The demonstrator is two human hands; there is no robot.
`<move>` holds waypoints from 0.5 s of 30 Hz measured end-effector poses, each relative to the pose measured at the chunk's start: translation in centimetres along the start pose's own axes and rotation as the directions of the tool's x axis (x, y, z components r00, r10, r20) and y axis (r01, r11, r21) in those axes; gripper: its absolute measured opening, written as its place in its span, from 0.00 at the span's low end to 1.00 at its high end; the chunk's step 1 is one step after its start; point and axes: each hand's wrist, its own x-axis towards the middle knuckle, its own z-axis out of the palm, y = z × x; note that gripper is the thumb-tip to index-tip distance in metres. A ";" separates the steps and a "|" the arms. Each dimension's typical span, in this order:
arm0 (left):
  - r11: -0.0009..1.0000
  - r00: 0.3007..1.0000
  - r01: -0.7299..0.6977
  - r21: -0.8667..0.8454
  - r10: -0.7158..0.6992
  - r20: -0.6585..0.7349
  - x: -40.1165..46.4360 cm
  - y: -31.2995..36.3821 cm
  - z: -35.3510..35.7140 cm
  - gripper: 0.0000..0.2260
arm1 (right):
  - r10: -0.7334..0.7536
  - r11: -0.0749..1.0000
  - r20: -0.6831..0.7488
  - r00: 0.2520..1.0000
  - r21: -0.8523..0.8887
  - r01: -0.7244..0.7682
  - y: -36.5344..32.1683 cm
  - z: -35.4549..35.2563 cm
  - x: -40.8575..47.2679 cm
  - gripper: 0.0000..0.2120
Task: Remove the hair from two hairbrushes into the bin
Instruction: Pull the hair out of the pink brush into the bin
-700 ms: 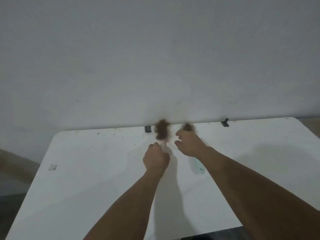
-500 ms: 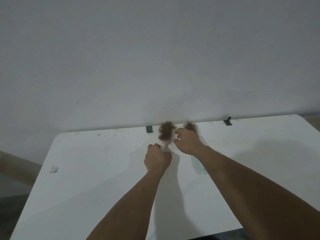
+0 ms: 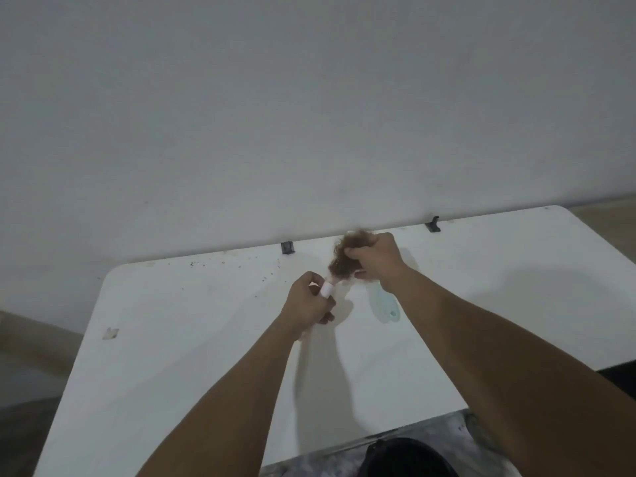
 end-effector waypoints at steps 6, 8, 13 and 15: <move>0.997 0.972 -0.025 0.072 0.007 0.237 -1.4 1.1 1.8 0.25 | 0.053 0.989 0.118 0.992 0.132 -0.069 0.2 -5.8 -2.7 0.34; 0.994 0.958 -0.021 0.111 -0.012 0.287 -2.0 1.7 3.1 0.21 | 0.048 0.992 0.157 0.986 0.108 -0.066 0.6 -8.0 -3.5 0.26; 0.992 0.939 0.033 0.118 -0.071 0.337 -3.2 3.1 7.5 0.12 | 0.038 0.990 0.134 0.990 0.130 -0.055 1.8 -12.9 -6.0 0.22; 0.994 0.927 0.051 0.098 -0.084 0.365 -3.9 3.5 9.5 0.10 | 0.050 0.989 0.097 0.994 0.133 -0.063 2.4 -14.9 -7.1 0.21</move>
